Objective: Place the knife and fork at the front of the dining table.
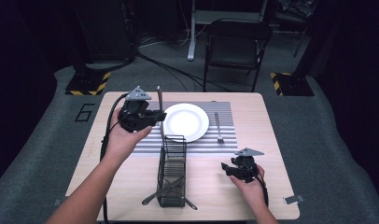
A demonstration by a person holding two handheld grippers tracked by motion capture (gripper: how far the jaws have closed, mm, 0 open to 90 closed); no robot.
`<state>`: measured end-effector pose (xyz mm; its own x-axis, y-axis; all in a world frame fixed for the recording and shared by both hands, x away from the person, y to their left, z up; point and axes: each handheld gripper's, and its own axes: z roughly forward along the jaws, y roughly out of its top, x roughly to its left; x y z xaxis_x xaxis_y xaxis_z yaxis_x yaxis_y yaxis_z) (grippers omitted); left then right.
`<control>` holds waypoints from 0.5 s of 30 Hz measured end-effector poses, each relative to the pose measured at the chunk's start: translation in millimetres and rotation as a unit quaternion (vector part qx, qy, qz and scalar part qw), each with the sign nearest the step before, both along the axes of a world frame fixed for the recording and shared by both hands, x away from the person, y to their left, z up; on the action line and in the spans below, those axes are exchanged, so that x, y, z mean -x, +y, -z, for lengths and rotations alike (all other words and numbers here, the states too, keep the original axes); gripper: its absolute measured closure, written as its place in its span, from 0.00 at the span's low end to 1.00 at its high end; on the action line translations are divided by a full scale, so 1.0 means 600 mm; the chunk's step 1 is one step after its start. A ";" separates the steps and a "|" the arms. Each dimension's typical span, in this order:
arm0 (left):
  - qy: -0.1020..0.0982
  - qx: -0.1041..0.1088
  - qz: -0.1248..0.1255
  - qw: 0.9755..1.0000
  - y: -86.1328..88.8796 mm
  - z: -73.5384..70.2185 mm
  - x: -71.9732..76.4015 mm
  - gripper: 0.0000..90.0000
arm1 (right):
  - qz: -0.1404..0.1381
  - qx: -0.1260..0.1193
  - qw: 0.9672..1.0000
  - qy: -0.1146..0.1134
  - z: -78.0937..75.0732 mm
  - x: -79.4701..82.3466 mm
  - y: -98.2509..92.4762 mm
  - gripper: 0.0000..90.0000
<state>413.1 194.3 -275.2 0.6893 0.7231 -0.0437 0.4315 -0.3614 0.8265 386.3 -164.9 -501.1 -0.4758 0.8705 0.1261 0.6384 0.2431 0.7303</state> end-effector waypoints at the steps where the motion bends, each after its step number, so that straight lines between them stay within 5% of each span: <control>1: 0.000 -0.001 0.001 1.000 0.001 -0.002 -0.002 0.91 | 0.000 0.000 1.000 0.000 0.000 0.000 0.000 0.53; 15: -0.009 0.000 -0.025 1.000 0.017 -0.019 -0.032 0.91 | 0.002 -0.002 1.000 0.002 0.000 0.000 -0.001 0.53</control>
<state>432.2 204.4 -263.5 0.6532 0.7565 -0.0324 0.4343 -0.3392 0.8344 386.3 -165.3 -501.3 -0.4712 0.8720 0.1322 0.6427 0.2369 0.7285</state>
